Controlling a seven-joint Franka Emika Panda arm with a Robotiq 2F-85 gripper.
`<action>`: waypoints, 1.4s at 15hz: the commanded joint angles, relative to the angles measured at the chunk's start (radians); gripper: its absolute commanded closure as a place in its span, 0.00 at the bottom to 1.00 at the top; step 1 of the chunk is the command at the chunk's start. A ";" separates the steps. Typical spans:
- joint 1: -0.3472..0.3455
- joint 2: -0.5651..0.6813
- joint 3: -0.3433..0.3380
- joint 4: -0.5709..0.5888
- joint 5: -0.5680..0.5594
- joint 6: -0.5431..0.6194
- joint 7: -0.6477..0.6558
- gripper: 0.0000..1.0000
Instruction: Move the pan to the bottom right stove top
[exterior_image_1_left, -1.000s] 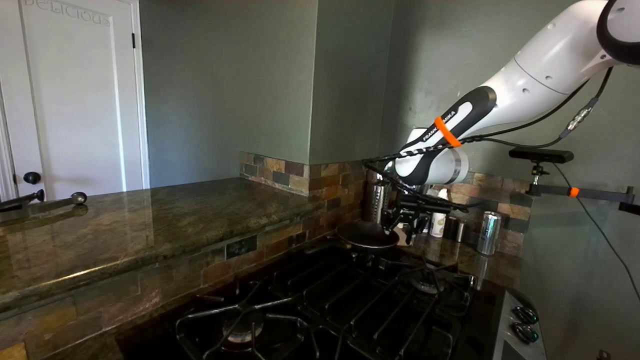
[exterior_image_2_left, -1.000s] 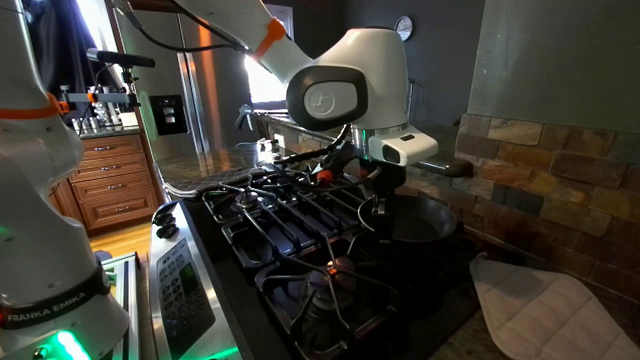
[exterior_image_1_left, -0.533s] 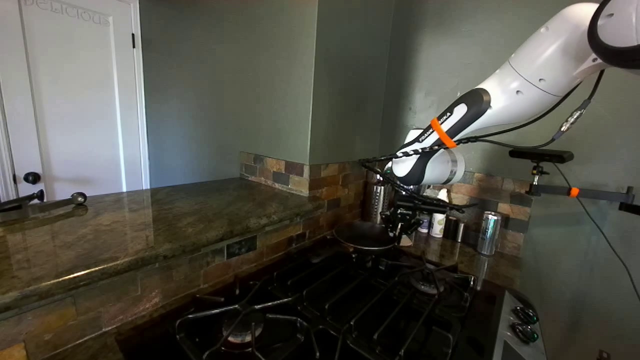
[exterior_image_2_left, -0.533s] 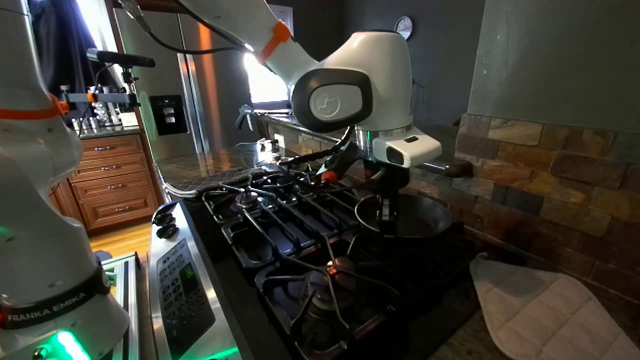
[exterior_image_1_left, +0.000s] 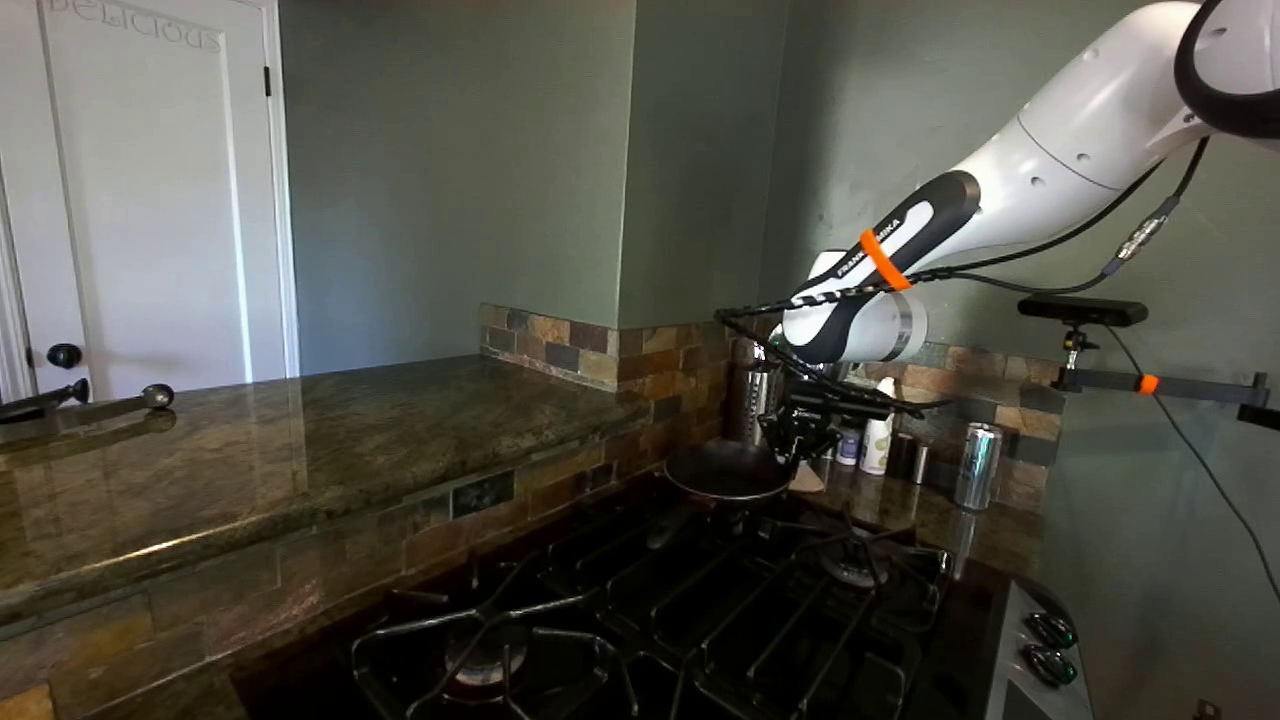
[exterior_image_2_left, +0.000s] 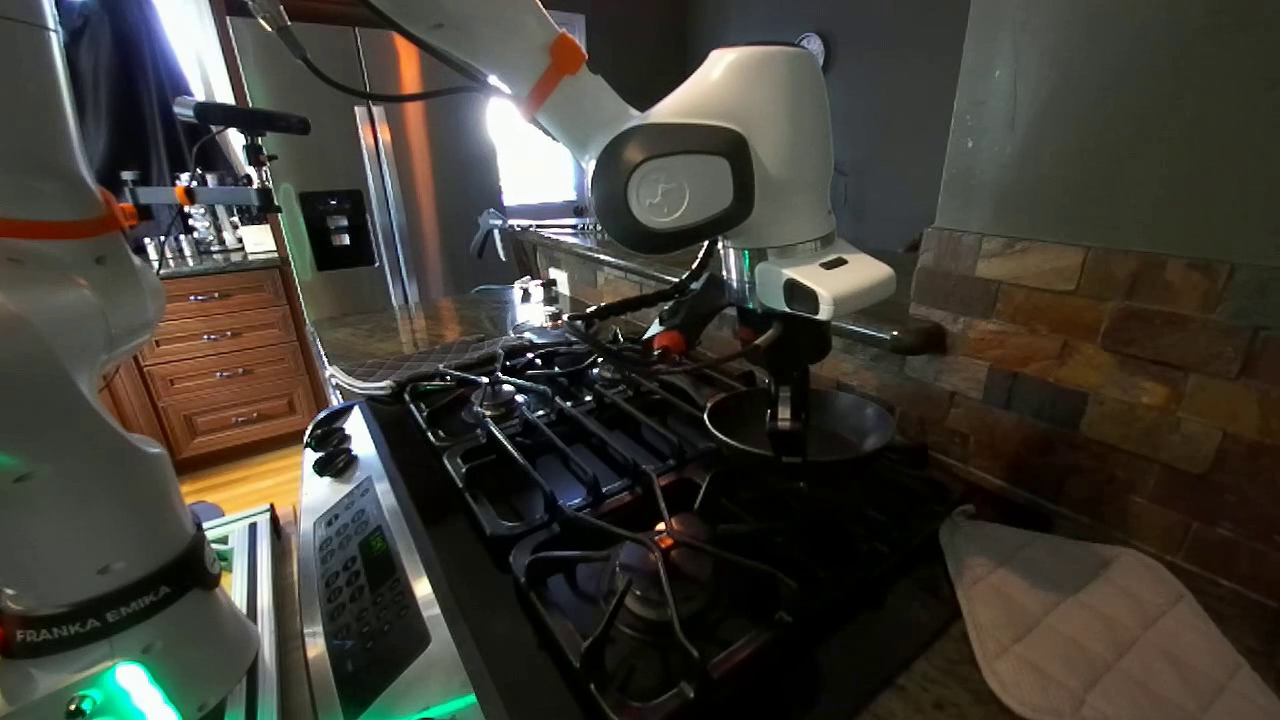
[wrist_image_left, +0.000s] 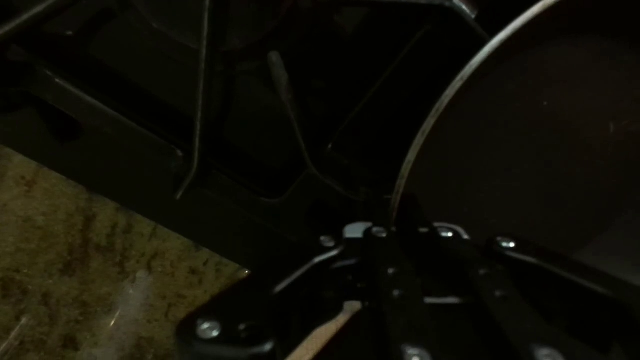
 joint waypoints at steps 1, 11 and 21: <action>0.023 -0.001 -0.020 -0.017 -0.004 -0.043 0.046 0.97; 0.018 -0.175 -0.017 -0.237 -0.020 0.002 0.129 0.97; -0.063 -0.264 -0.019 -0.349 -0.101 0.017 0.270 0.97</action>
